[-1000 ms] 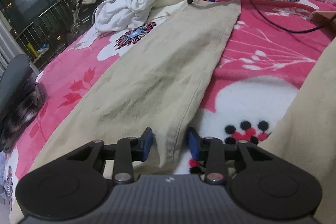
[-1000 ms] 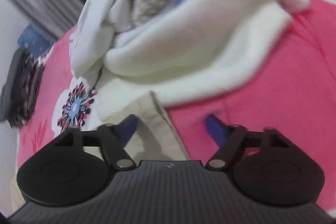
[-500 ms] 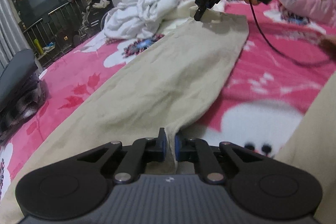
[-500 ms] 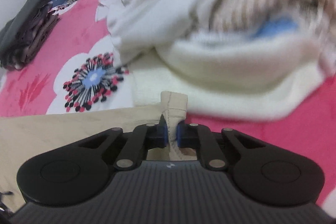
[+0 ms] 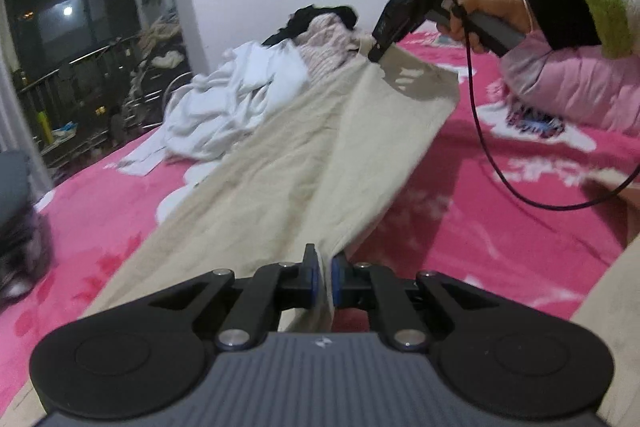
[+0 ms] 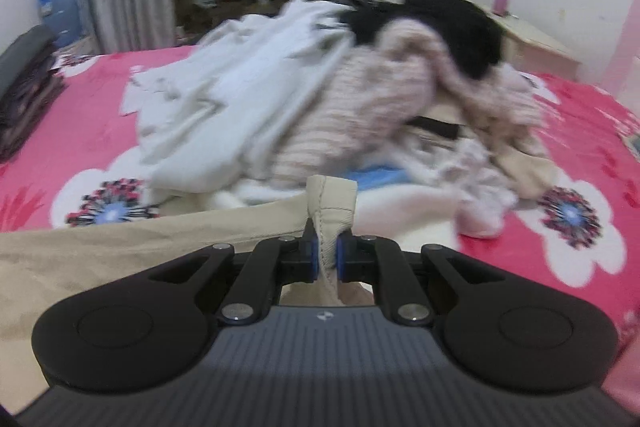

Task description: Fold clothes

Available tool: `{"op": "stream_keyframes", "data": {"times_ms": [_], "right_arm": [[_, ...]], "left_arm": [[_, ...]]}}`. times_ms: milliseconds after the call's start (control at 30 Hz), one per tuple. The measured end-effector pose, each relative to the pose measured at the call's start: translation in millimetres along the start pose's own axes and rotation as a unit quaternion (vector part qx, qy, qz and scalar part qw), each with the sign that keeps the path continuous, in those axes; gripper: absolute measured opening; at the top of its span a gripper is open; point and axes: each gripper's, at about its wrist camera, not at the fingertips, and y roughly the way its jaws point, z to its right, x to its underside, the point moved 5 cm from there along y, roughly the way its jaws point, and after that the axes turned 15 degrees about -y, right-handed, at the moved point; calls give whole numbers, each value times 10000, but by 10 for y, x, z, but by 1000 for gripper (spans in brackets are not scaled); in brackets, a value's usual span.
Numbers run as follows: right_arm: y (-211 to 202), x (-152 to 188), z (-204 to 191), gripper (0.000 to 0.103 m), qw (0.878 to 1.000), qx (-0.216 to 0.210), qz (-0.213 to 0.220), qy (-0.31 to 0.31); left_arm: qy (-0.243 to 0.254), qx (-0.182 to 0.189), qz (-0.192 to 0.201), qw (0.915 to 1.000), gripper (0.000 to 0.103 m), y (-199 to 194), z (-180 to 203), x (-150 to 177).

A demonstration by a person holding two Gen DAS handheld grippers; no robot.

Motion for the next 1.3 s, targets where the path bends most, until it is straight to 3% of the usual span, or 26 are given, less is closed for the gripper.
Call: {"op": "stream_keyframes", "data": {"times_ms": [100, 333, 433, 500, 600, 700, 900, 1033, 1233, 1300], "right_arm": [[33, 136, 156, 6, 9998, 148, -134, 94], [389, 490, 178, 9, 9983, 8, -331, 483], [615, 633, 214, 18, 9938, -134, -530, 970], [713, 730, 290, 35, 9872, -163, -730, 1411], [637, 803, 461, 47, 9751, -107, -655, 2115], [385, 825, 625, 56, 9630, -103, -353, 2668], [-428, 824, 694, 57, 9528, -384, 200, 3006], [-1220, 867, 590, 58, 9590, -695, 510, 2699], [-2596, 1075, 568, 61, 9705, -785, 799, 2136], [-2667, 1229, 489, 68, 9711, -853, 607, 2144]], "left_arm": [[94, 127, -48, 9999, 7, 112, 100, -13], [-71, 167, -522, 9985, 10, 308, 77, 115], [-242, 91, -768, 9967, 29, 325, 20, 134], [-501, 36, -872, 9949, 40, 291, -37, 114], [-867, -19, -750, 9934, 55, 111, -111, 36], [-1149, -11, -603, 9915, 65, -100, -151, -80], [-1632, -311, -195, 9859, 74, -688, -379, -477], [-1839, -546, 95, 9814, 74, -1219, -612, -693], [-1814, -1313, 236, 9743, 74, -2013, -915, -880], [-1840, -1583, 248, 9698, 74, -2308, -1008, -865]]}}
